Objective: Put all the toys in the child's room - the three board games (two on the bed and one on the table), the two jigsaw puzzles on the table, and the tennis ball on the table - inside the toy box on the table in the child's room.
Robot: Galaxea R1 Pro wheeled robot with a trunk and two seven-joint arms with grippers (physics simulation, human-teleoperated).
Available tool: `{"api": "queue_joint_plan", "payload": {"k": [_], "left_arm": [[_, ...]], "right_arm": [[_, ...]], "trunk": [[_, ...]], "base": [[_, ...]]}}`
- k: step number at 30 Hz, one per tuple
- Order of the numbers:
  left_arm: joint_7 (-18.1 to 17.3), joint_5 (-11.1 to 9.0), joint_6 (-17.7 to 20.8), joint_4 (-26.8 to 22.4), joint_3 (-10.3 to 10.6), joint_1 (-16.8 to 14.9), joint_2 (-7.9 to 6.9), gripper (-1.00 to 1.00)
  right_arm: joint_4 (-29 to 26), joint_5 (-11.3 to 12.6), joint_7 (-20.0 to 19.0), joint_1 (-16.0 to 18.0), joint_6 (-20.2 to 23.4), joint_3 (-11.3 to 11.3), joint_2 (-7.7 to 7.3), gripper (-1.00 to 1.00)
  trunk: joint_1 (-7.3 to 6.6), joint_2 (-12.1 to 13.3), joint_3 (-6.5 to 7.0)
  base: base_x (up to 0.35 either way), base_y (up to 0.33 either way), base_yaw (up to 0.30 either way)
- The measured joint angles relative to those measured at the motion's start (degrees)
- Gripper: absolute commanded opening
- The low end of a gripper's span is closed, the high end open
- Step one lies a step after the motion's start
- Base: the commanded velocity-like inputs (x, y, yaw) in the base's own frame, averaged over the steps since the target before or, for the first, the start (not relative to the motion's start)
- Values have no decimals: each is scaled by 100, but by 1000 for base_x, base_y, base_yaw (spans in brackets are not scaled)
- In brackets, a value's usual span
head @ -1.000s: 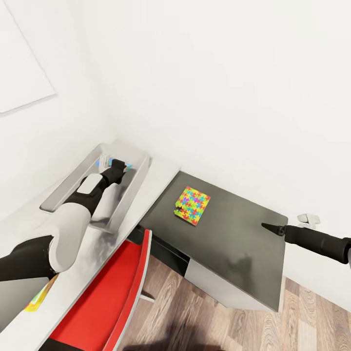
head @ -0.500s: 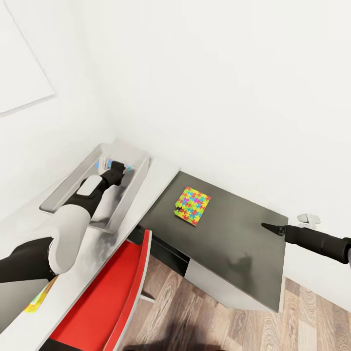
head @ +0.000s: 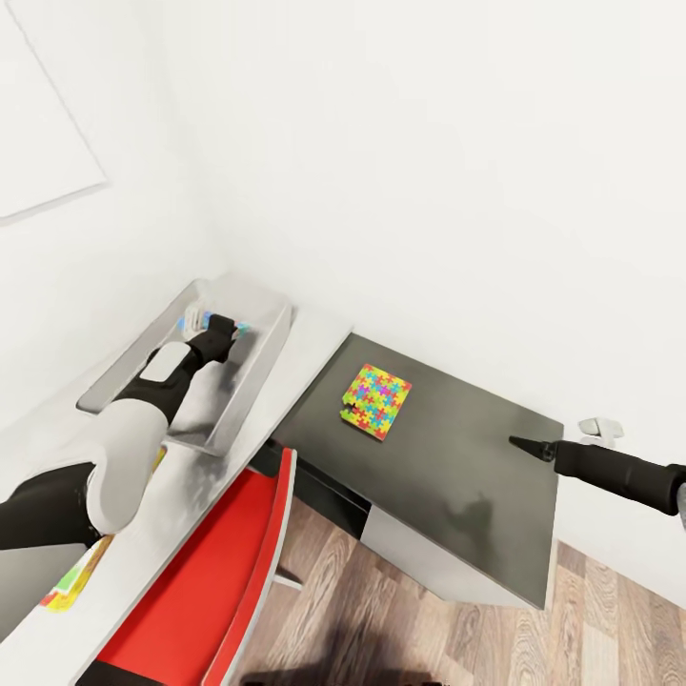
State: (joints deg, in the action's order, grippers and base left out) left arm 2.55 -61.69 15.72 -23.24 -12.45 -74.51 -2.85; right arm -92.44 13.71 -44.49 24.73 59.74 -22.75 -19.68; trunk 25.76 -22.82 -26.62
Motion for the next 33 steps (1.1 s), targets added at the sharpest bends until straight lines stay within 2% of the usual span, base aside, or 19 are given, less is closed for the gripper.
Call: {"api": "queue_joint_plan", "payload": {"k": [11,33], "left_arm": [[-20,-10,10,-2,6,-8,-138,-100],[-30,-13,-8,-6,26,21,-125,-100]], "right_arm": [[2,-1,0,0,0,35,1,100],[-1,0,0,0,0,40,8,100]], "trunk": [[0,0,-92],[-1,-1,-134]], "base": [[0,0,0],[11,-8,0]]}}
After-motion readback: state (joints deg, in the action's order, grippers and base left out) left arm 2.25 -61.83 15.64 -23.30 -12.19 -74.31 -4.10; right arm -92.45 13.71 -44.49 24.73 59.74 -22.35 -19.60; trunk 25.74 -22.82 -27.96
